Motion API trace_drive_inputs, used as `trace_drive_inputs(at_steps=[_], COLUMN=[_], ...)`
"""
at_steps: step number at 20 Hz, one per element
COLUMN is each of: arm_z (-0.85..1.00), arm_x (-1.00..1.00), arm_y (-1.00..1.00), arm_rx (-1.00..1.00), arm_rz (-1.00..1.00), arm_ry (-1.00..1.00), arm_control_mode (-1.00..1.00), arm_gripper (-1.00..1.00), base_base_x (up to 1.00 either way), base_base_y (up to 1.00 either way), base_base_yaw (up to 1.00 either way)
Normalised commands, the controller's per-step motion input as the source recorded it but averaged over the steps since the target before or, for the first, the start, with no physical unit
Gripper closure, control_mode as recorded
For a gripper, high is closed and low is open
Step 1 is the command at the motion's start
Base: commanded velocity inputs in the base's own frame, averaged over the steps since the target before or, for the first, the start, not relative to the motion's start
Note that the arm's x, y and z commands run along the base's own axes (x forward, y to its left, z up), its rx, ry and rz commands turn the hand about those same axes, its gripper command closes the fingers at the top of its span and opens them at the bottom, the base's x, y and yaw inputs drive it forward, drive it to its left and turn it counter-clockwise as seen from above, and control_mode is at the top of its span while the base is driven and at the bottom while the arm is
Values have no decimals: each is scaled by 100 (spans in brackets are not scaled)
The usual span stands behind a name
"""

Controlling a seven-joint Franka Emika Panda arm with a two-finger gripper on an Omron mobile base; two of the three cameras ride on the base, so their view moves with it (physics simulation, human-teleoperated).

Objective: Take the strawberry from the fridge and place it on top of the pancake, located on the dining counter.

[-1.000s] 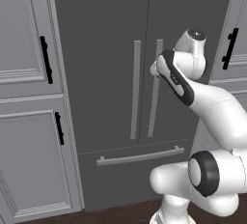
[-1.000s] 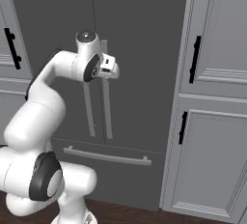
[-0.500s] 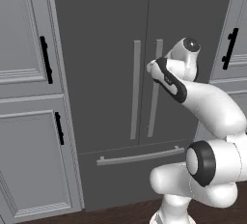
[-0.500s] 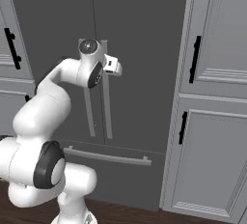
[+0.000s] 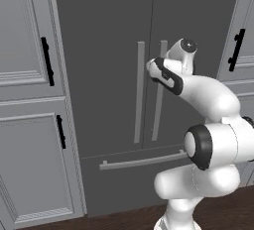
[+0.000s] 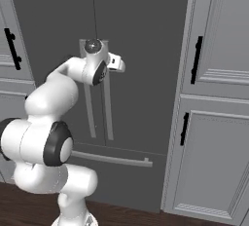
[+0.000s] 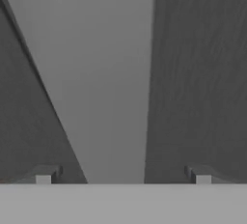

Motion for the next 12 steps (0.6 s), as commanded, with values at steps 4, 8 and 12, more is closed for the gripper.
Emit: trace_drive_inputs(at_steps=[4,8,12], arm_z=[-6,0,0], arm_x=[41,37,19], arm_y=[0,-1,0], arm_rx=[0,0,0], arm_rz=[0,0,0], arm_ry=[-12,-3,0], arm_control_mode=[-100,-100,-100], arm_gripper=[-100,-100,100], base_base_x=[0,0,0], base_base_y=[0,0,0], base_base_yaw=[0,0,0])
